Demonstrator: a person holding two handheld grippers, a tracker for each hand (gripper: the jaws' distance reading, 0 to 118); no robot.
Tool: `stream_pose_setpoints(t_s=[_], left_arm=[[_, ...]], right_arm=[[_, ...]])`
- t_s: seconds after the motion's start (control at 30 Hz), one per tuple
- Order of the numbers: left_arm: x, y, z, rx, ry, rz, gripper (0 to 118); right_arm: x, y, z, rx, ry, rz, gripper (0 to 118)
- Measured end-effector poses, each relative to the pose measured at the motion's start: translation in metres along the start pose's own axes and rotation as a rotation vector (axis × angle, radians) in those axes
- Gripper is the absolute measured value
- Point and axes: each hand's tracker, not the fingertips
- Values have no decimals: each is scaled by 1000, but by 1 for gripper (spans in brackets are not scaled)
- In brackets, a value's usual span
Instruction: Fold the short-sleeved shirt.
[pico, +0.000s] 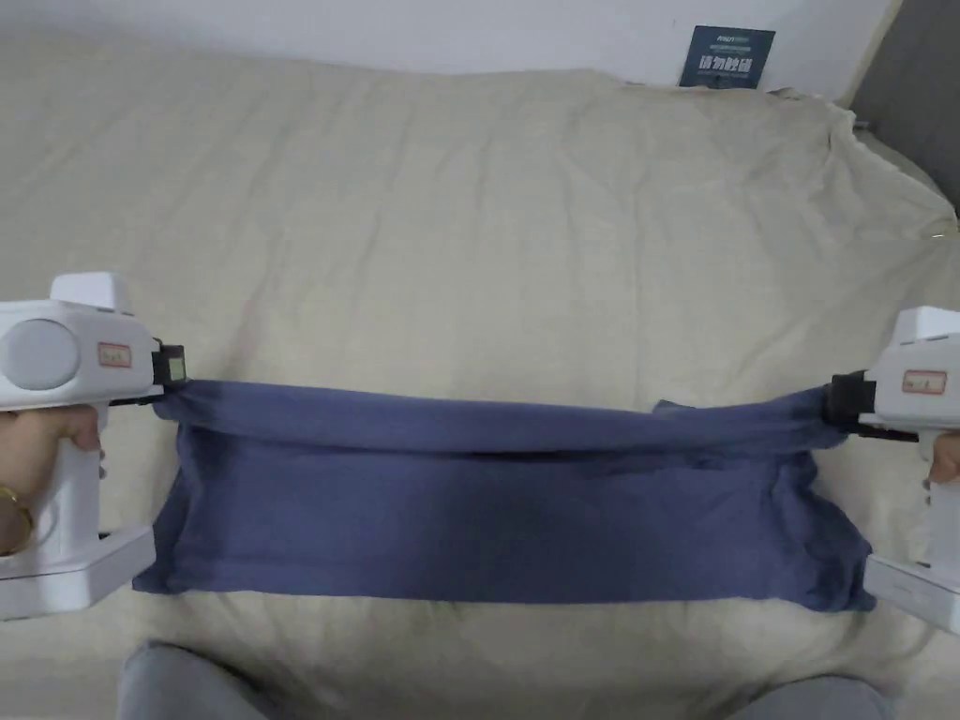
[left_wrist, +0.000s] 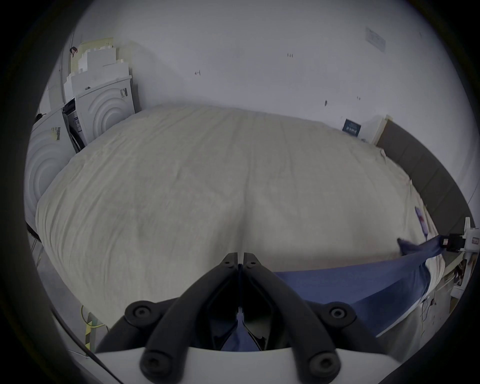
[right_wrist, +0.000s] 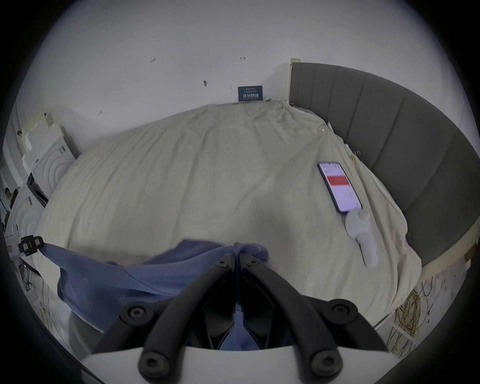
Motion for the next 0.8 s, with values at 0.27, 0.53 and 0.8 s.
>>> stream_pose_setpoints(t_s=[0.27, 0.53, 0.8], left_arm=[[-1, -77, -27, -165, 88, -23, 0], [1, -82, -28, -166, 101, -64, 0], [-25, -35, 5, -118, 144, 49, 113]], right_arm=[[3, -79, -33, -171, -61, -1, 1], [0, -87, -45, -191, -69, -14, 3], [22, -51, 4, -102, -66, -18, 112]])
